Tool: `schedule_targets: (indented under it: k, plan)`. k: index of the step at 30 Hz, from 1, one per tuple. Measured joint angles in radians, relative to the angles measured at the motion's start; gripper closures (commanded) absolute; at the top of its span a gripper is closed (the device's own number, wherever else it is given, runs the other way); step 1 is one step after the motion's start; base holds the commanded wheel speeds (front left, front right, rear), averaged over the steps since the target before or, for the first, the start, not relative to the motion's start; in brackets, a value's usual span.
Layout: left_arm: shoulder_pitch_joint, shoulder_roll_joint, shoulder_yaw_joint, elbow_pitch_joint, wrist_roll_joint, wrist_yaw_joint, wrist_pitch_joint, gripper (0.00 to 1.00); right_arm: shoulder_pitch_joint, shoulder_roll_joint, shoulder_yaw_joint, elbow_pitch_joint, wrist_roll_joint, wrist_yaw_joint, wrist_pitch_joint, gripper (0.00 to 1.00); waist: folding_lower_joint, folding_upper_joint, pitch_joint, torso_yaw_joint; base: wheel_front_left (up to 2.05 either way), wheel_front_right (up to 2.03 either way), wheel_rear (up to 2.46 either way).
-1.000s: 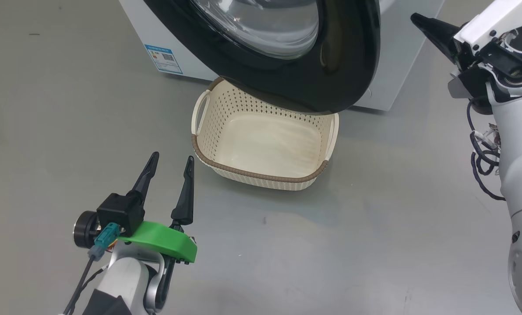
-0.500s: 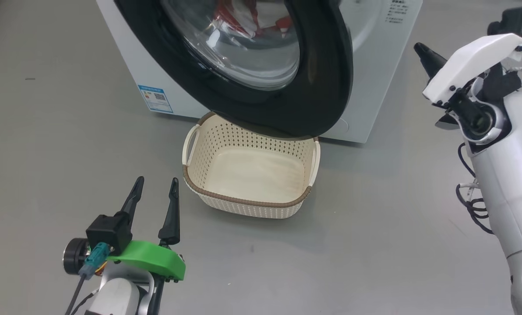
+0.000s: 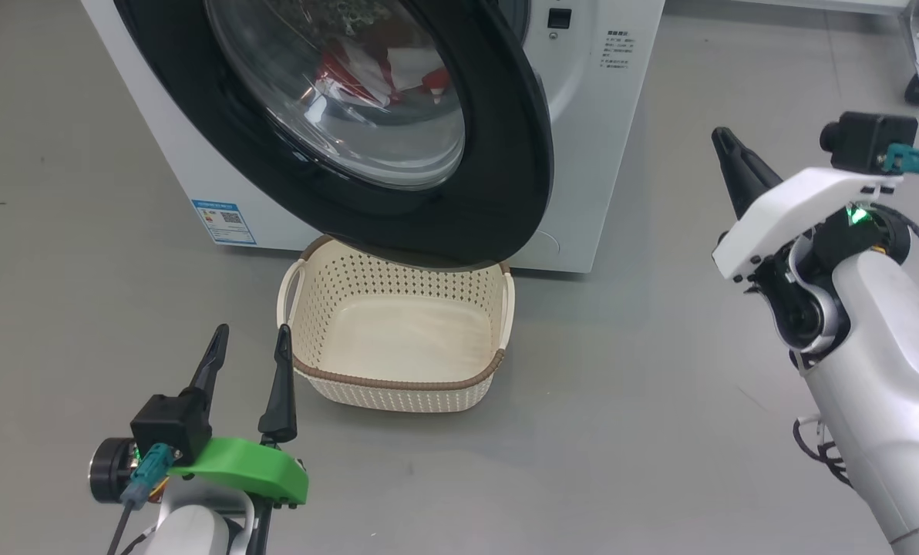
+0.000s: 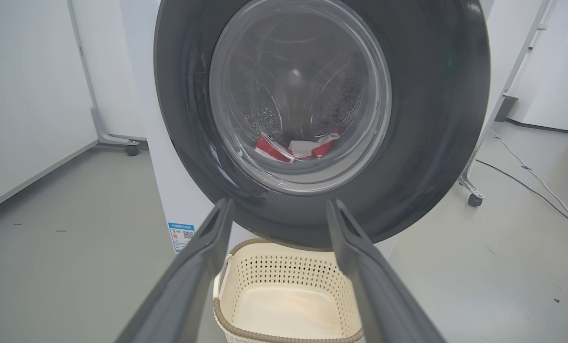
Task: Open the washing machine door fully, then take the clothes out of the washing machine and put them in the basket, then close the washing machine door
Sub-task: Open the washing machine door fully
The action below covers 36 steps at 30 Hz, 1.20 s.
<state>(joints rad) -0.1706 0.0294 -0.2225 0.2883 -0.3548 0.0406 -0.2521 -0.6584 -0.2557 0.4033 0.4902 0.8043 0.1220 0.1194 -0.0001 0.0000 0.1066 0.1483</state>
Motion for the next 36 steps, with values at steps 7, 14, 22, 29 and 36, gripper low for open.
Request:
schedule_targets:
  k: [7, 14, 22, 29, 36]
  plan:
    - [0.025, 0.001, 0.031, -0.007, 0.007, 0.002, 0.000, 0.00, 0.132, -0.005, -0.009, -0.016, -0.036, 0.000, -0.151, 1.00, 0.0000, 0.0000, -0.019, -0.034, 0.00, 0.00, 0.00]
    - [0.039, 0.001, 0.055, -0.008, 0.016, 0.002, 0.000, 0.00, 0.220, -0.003, -0.009, -0.036, -0.081, 0.000, -0.272, 1.00, 0.0001, 0.0000, -0.033, -0.053, 0.00, 0.00, 0.00]
    - [0.050, 0.001, 0.062, -0.011, 0.030, 0.001, 0.000, 0.00, 0.304, 0.004, -0.005, -0.048, -0.118, -0.012, -0.342, 0.00, 0.0001, 0.0000, -0.039, -0.065, 0.00, 0.00, 0.00]
    - [0.053, 0.001, 0.067, -0.012, 0.031, -0.002, 0.000, 0.00, 0.346, 0.030, -0.015, -0.064, -0.120, -0.028, -0.354, 0.00, 0.0001, 0.0000, -0.043, -0.070, 0.00, 0.00, 0.00]
    - [0.060, 0.001, 0.073, -0.014, 0.031, -0.002, 0.000, 0.00, 0.379, 0.039, -0.014, -0.079, -0.128, -0.037, -0.362, 0.00, 0.0000, 0.0000, -0.045, -0.074, 0.00, 0.00, 0.00]
